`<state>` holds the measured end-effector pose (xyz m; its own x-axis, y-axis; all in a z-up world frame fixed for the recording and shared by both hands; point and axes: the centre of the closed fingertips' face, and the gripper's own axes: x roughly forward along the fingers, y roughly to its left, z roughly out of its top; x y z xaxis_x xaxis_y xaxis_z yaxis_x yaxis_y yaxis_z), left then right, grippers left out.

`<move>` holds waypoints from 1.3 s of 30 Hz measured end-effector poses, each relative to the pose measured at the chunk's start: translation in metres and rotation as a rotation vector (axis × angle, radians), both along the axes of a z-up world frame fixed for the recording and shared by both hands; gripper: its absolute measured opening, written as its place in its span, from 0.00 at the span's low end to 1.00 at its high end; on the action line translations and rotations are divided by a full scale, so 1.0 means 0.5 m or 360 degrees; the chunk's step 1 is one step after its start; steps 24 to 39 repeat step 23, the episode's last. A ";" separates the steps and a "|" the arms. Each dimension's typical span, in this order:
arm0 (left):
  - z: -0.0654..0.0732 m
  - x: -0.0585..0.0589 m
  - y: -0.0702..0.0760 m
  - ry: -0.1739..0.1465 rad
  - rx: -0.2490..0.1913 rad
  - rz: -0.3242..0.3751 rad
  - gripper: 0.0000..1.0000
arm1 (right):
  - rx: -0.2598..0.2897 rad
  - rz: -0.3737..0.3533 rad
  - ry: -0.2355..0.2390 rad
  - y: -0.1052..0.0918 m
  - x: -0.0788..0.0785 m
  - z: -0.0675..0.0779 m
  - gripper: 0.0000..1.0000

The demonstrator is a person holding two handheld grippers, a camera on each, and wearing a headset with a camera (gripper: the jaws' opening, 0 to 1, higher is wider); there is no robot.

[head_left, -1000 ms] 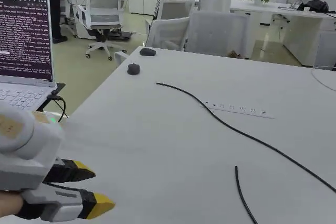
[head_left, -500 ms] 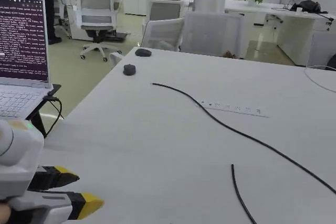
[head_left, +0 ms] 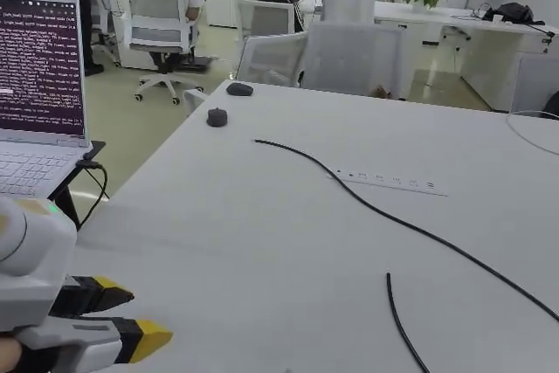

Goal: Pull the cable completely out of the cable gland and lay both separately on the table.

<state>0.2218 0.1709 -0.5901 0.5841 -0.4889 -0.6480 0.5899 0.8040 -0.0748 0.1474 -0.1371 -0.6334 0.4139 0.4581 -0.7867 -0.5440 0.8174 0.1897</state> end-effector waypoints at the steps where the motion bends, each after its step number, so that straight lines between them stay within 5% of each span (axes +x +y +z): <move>1: 0.000 0.000 0.001 -0.0005 0.0007 -0.0008 0.41 | -0.0002 -0.0001 -0.0003 -0.001 0.000 0.001 0.39; 4: -0.010 -0.007 0.004 0.0039 -0.0002 -0.0002 0.40 | 0.0000 -0.0016 -0.0006 -0.007 -0.001 0.003 0.39; 13: -0.018 -0.009 -0.003 0.0062 0.0018 -0.0021 0.43 | -0.0010 -0.0016 -0.0010 -0.021 0.000 0.013 0.39; 23: -0.005 -0.010 -0.016 0.0011 0.0017 -0.0046 0.49 | 0.0000 0.0046 0.0011 -0.002 -0.004 0.009 0.40; 39: -0.005 -0.010 -0.016 0.0011 0.0017 -0.0046 0.49 | 0.0000 0.0046 0.0011 -0.002 -0.004 0.009 0.40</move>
